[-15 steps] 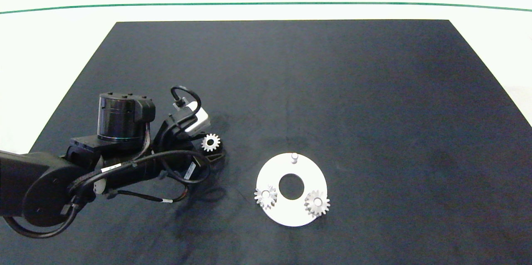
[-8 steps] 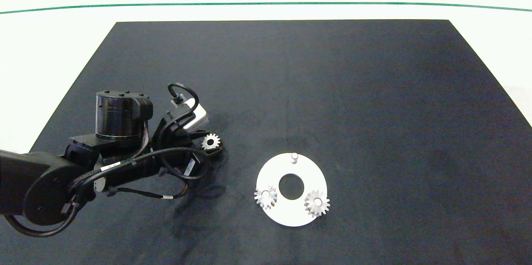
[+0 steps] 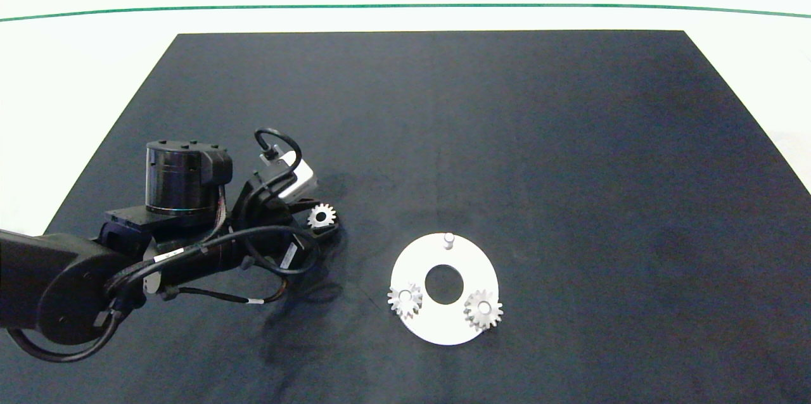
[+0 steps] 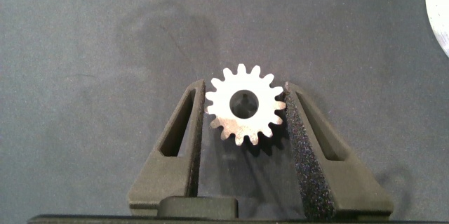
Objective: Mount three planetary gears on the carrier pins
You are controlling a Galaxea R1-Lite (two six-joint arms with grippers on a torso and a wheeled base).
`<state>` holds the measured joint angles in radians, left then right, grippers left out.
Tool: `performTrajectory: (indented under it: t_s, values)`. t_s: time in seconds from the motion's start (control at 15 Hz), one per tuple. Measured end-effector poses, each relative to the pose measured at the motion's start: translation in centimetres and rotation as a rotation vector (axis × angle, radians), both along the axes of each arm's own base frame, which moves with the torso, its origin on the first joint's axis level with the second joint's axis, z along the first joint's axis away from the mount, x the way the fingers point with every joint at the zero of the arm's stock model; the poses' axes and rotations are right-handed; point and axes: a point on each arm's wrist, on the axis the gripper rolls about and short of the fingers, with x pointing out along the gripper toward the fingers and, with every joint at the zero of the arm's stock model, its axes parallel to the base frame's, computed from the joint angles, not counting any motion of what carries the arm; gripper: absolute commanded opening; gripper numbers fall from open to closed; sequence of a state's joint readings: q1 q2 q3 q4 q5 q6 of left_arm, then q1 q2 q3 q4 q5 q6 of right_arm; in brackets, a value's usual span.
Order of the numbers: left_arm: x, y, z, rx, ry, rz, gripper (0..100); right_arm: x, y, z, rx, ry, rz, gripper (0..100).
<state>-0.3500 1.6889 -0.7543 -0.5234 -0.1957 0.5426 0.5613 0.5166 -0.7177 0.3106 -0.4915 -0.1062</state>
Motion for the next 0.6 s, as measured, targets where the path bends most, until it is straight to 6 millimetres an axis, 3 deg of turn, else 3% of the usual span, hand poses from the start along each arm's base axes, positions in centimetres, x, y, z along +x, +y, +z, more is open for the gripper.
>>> performTrajectory:
  t_s: [0.6]
  values:
    - [-0.11, -0.03, -0.32, 0.004, 0.013, -0.003, 3, -0.02, -0.01, 0.05, 0.001, -0.002, 0.000, 100]
